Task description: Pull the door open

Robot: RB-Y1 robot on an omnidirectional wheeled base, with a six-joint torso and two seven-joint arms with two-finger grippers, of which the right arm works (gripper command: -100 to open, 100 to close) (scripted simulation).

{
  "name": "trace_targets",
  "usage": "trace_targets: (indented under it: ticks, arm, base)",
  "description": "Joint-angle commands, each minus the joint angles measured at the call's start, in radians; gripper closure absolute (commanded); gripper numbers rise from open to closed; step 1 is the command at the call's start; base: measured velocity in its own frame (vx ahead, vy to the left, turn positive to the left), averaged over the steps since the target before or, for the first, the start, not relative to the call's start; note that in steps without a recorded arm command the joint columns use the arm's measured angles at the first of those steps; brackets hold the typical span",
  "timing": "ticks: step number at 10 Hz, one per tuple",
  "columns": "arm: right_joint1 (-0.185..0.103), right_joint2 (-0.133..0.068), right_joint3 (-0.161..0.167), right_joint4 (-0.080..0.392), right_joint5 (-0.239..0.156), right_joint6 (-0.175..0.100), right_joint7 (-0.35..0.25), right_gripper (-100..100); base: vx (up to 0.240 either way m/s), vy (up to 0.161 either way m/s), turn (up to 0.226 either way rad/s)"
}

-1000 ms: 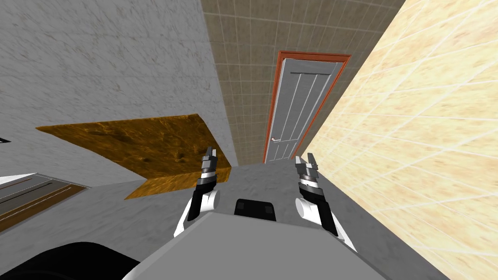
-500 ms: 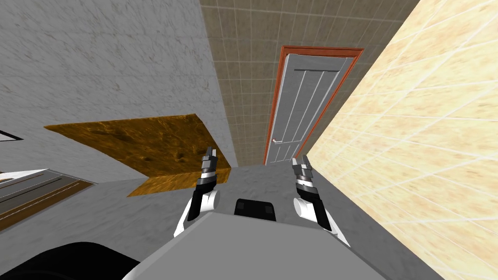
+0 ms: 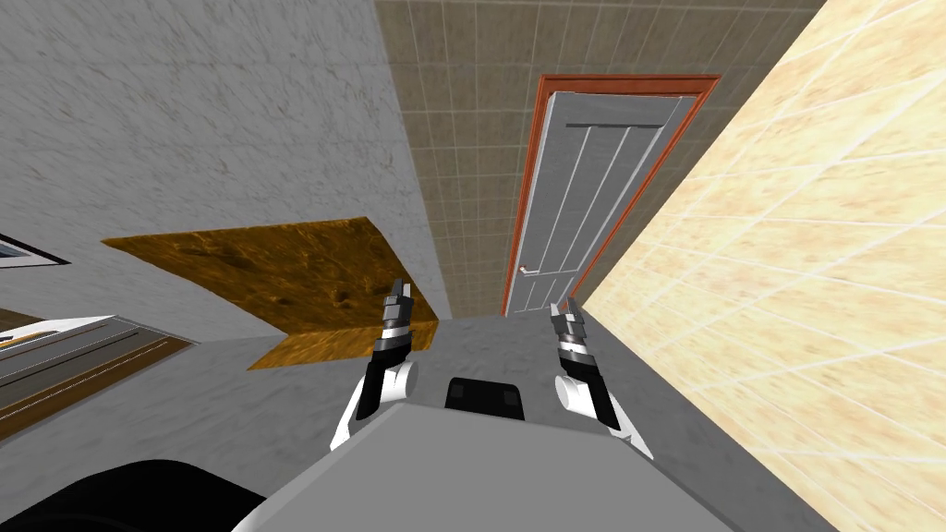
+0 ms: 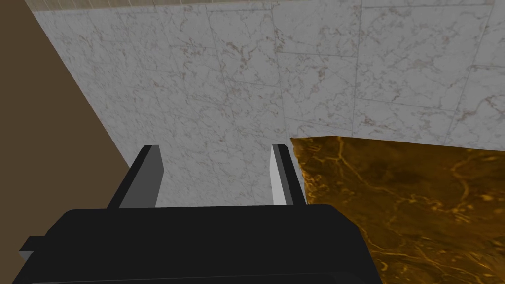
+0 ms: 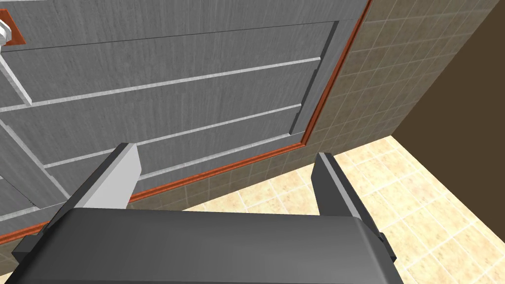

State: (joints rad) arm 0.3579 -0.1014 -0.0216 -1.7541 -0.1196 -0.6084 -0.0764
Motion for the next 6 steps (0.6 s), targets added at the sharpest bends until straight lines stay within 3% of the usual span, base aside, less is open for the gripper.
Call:
trace_targets:
  ticks: [1,6]
  arm:
    - [-0.014,-0.005,0.004,0.037,-0.002,-0.009,-0.001,-100]
    - [-0.063,-0.032,0.017,0.176,-0.015,-0.038,-0.006,-100]
  base:
    - [0.056,-0.031,0.034]
    - [0.09,-0.063,0.07]
